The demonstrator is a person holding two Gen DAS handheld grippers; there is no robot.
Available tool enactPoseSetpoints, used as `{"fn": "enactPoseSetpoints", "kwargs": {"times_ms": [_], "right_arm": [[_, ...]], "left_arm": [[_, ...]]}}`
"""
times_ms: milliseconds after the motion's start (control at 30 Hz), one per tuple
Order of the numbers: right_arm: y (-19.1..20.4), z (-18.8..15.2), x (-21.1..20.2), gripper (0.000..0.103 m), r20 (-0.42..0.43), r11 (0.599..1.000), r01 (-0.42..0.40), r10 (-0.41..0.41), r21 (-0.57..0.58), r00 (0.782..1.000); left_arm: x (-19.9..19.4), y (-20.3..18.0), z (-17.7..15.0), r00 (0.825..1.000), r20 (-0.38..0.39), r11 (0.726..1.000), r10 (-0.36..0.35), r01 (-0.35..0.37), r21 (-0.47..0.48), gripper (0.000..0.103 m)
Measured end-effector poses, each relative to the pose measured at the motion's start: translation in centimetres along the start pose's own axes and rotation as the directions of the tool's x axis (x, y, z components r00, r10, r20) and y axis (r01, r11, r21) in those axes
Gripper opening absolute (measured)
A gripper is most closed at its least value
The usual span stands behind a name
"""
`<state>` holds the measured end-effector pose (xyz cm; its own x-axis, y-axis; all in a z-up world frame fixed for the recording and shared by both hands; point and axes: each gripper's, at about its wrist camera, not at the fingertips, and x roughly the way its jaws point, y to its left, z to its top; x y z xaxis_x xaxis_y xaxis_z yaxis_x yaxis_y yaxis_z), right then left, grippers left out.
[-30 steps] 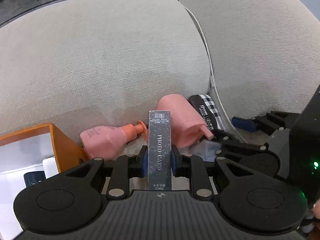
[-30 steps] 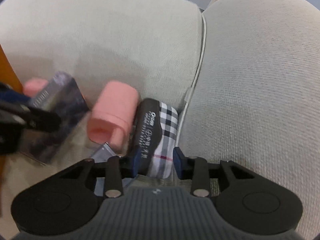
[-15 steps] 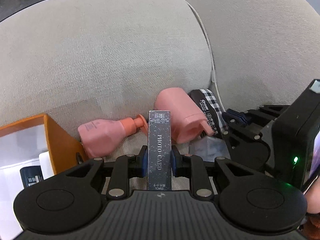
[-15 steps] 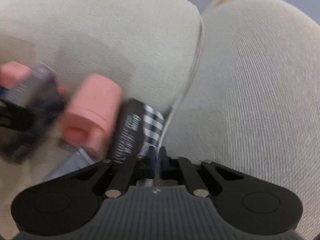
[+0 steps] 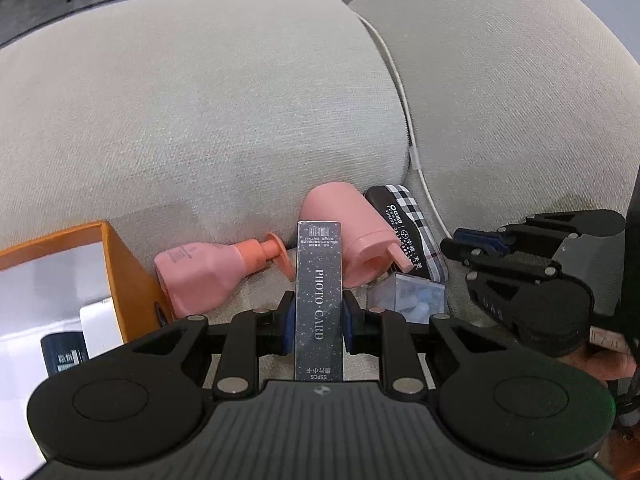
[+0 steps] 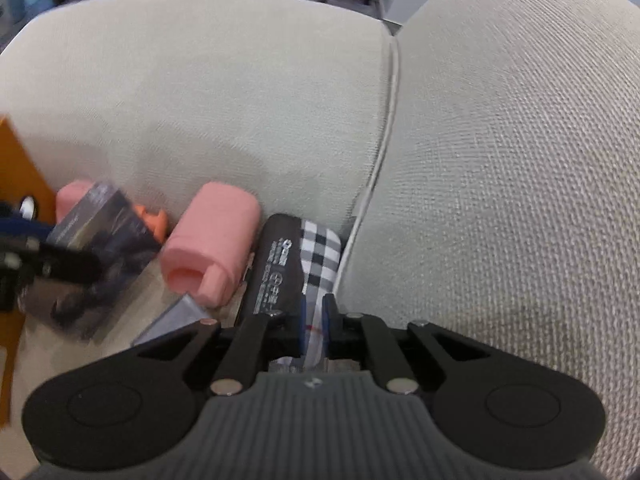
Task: Organize rigid objects
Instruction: 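Hold the photo card box in the left gripper while the right gripper grasps the plaid case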
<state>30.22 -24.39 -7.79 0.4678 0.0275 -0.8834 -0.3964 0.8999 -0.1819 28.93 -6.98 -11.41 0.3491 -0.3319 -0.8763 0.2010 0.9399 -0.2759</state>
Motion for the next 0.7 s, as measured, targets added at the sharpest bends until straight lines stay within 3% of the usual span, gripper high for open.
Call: {"fn": "enactPoseSetpoints", "kwargs": {"times_ms": [67, 133, 200, 333, 567, 667, 700], "right_arm": [[0.8, 0.0, 0.2, 0.015, 0.001, 1.000, -0.008, 0.008, -0.024, 1.000], [1.3, 0.5, 0.5, 0.034, -0.003, 0.999, -0.027, 0.027, -0.019, 1.000], [1.8, 1.0, 0.3, 0.040, -0.005, 0.999, -0.032, 0.032, -0.010, 0.999], [2.4, 2.2, 2.0, 0.040, -0.107, 1.000, -0.018, 0.017, -0.004, 0.994], [4.7, 3.7, 2.2, 0.041, -0.149, 0.997, 0.030, -0.040, -0.064, 0.988], [4.6, 3.6, 1.6, 0.041, -0.182, 0.998, -0.041, 0.030, -0.055, 0.983], [4.7, 3.5, 1.5, 0.047, -0.192, 0.997, -0.054, 0.043, -0.054, 0.981]], "left_arm": [[-0.1, -0.1, 0.0, 1.000, 0.001, 1.000, -0.004, 0.004, 0.012, 0.025], [-0.2, -0.2, -0.2, 1.000, 0.007, 1.000, -0.005, 0.005, 0.026, 0.025], [-0.4, -0.1, -0.2, 1.000, 0.012, 0.999, -0.018, 0.018, 0.030, 0.025], [-0.9, 0.1, -0.3, 0.999, 0.016, 0.998, -0.042, 0.041, 0.046, 0.025], [-0.9, -0.3, -0.4, 1.000, 0.011, 0.996, -0.017, 0.016, 0.091, 0.025], [-1.0, -0.5, -0.6, 1.000, 0.017, 0.992, 0.013, -0.015, 0.123, 0.025], [-0.9, -0.7, -0.6, 1.000, 0.017, 0.991, 0.021, -0.023, 0.134, 0.025]]}}
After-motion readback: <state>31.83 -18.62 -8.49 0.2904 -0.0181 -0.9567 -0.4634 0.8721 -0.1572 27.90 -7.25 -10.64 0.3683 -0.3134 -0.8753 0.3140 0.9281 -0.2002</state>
